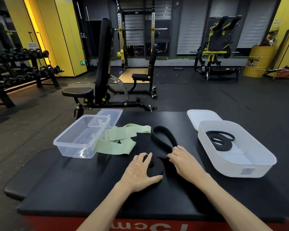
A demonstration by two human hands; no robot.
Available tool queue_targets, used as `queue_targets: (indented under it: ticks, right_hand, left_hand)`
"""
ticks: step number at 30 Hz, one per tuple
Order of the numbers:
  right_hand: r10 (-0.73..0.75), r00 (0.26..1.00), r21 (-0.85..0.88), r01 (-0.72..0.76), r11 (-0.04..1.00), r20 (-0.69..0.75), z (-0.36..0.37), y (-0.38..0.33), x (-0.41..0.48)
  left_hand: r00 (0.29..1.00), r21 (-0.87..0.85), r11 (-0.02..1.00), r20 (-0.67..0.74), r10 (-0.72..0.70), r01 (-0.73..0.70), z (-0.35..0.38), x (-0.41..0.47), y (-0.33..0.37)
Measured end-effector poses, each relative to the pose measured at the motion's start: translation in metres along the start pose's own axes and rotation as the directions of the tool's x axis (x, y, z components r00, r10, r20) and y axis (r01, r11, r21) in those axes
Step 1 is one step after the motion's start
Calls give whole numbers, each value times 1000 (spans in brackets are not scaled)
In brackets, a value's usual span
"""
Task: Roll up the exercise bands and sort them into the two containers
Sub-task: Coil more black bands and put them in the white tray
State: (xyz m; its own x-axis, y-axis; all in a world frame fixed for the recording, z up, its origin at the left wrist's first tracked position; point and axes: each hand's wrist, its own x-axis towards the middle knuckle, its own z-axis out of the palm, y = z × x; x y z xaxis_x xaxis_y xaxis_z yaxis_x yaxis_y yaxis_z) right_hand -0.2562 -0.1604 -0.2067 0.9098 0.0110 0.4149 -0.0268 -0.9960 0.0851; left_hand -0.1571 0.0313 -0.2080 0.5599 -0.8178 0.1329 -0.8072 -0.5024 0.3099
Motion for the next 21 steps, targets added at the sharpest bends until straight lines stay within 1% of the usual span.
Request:
queue_targets:
  ticks: [3,7,11,16,19,21]
  right_hand:
    - [-24,1000,-37,24,999,6,-2,-7,-6]
    - [-1,1000,-3,1,1000,6,-2,-13,-10]
    - [40,999,53,-41,998,24,-3,-20,-12]
    - [81,984,157,-106,982,156,-3,-23,-15]
    - [85,983,214,-119,969,165,-6,-23,-16]
    - [90,983,231,-126,965,163,-7,-22,-15]
  left_hand:
    - [999,20,999,-29,-26,26,0,0,2]
    - [995,9,997,-68,-75,76,2,1,6]
    - [982,-109,981,-90,-168,158,7,0,17]
    - [974,-228,954,-69,-216,196,8,1,21]
    - [979,-218,959,-47,-198,183,7,0,20]
    - [991,-199,971,22,-132,134,3,2,16]
